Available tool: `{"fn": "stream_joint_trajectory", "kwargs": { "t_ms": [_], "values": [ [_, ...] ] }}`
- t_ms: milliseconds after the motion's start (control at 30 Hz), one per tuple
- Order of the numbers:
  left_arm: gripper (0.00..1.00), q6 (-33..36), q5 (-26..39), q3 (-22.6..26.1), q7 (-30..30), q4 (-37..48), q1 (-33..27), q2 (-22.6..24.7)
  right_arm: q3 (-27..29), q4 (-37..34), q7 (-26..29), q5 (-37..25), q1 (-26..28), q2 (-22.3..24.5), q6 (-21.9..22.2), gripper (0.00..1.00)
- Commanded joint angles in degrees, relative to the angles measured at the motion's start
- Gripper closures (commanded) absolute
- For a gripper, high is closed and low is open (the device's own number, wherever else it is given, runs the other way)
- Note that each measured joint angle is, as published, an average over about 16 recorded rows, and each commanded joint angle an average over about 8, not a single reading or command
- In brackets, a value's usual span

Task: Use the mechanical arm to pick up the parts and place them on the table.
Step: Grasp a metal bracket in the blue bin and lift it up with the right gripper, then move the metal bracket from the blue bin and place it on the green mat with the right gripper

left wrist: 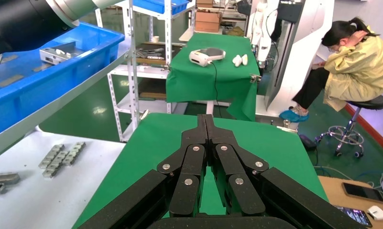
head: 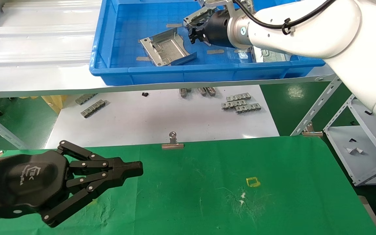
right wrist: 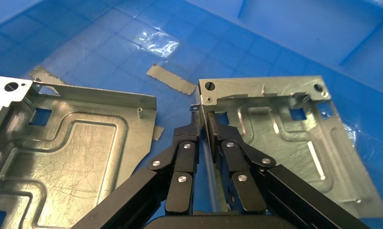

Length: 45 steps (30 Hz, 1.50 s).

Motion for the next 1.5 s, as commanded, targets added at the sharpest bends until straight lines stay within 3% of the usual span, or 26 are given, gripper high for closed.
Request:
{"fn": "stream_joint_trajectory", "kwargs": {
  "t_ms": [33,367,600,867,1033,1233,1500],
  "values": [
    [1.00,0.0,0.0,0.0,0.0,0.0,0.0,0.0,-0.8,0.1,0.5,0.2,0.2,0.0,0.2,1.00],
    [1.00,0.0,0.0,0.0,0.0,0.0,0.0,0.0,1.0,1.0,-5.7,5.6,2.6,2.4,-0.3,1.00],
    [1.00,0.0,0.0,0.0,0.0,0.0,0.0,0.0,7.4,11.2,-17.0,15.4,4.3,12.4,-8.7,1.00],
    [0.00,0.0,0.0,0.0,0.0,0.0,0.0,0.0,15.9,25.4,-34.9,30.5,1.6,28.5,-27.1,1.00],
    [0.00,0.0,0.0,0.0,0.0,0.0,0.0,0.0,18.2,27.6,-44.6,37.1,-1.3,35.8,-39.4,1.00],
    [0.00,0.0,0.0,0.0,0.0,0.0,0.0,0.0,18.1,26.7,-52.9,40.7,-4.9,41.7,-52.3,1.00],
    [0.00,0.0,0.0,0.0,0.0,0.0,0.0,0.0,15.4,22.2,-64.1,40.7,-11.8,44.2,-61.7,1.00]
  ]
}}
